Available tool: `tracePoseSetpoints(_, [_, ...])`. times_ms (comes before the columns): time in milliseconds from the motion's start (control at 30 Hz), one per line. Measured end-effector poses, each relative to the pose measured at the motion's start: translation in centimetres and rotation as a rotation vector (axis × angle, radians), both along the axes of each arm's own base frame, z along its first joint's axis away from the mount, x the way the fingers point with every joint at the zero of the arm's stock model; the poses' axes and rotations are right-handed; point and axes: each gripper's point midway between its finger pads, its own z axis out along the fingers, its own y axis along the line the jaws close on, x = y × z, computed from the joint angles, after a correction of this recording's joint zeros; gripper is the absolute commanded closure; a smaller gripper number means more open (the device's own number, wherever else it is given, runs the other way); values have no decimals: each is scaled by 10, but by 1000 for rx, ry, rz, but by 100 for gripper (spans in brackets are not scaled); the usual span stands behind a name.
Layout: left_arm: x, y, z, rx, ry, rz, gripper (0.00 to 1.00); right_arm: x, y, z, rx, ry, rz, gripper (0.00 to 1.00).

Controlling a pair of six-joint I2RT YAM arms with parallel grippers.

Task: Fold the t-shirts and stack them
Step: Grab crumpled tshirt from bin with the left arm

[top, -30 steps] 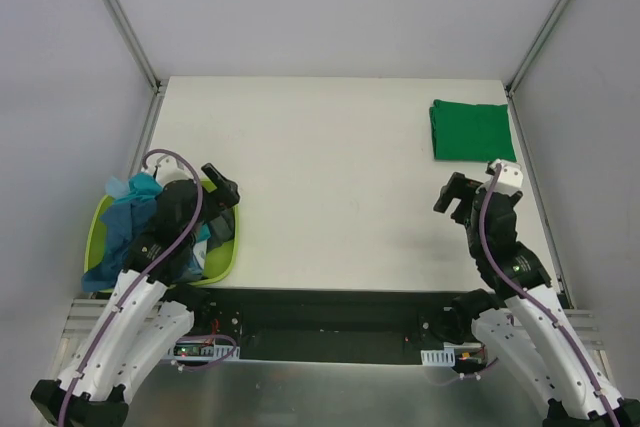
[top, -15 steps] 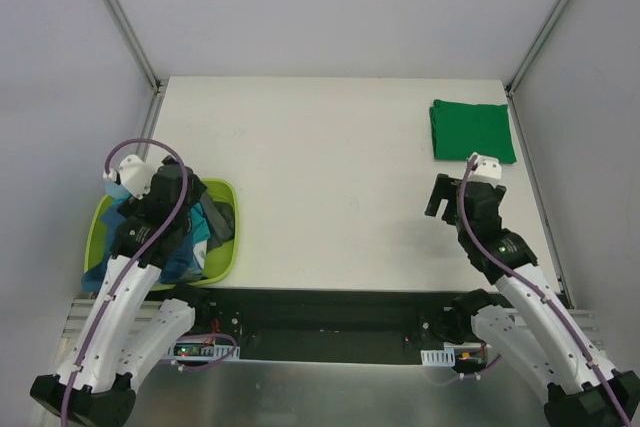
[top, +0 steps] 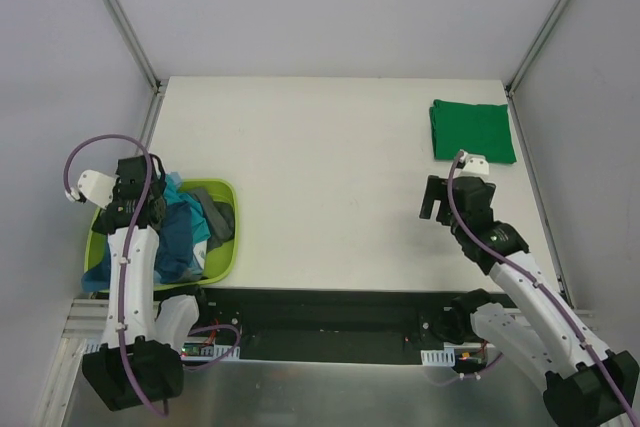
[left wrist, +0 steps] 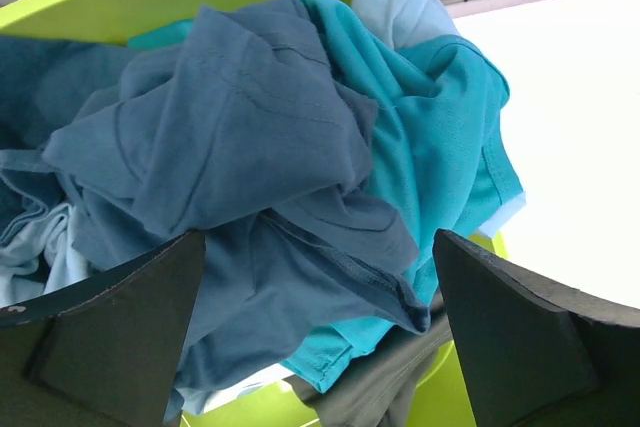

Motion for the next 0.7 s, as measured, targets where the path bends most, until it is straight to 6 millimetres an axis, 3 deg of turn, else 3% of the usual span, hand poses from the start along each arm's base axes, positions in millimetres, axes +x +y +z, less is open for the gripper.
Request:
tracePoseSetpoints(167, [-16, 5, -3, 16, -46, 84, 10, 2, 5, -3, 5, 21, 20, 4])
tracePoseSetpoints(333, [-37, 10, -19, 33, -25, 175, 12, 3, 10, -12, 4, 62, 37, 4])
tracePoseSetpoints(500, [-45, 15, -33, 42, 13, 233, 25, 3, 12, -20, -2, 97, 46, 4])
tracePoseSetpoints(567, [-46, 16, -41, 43, 46, 248, 38, 4, 13, -23, -5, 112, 49, 4])
tracePoseSetpoints(700, [-44, 17, -51, 39, 96, 252, 78, 7, 15, -24, -10, 128, 51, 4])
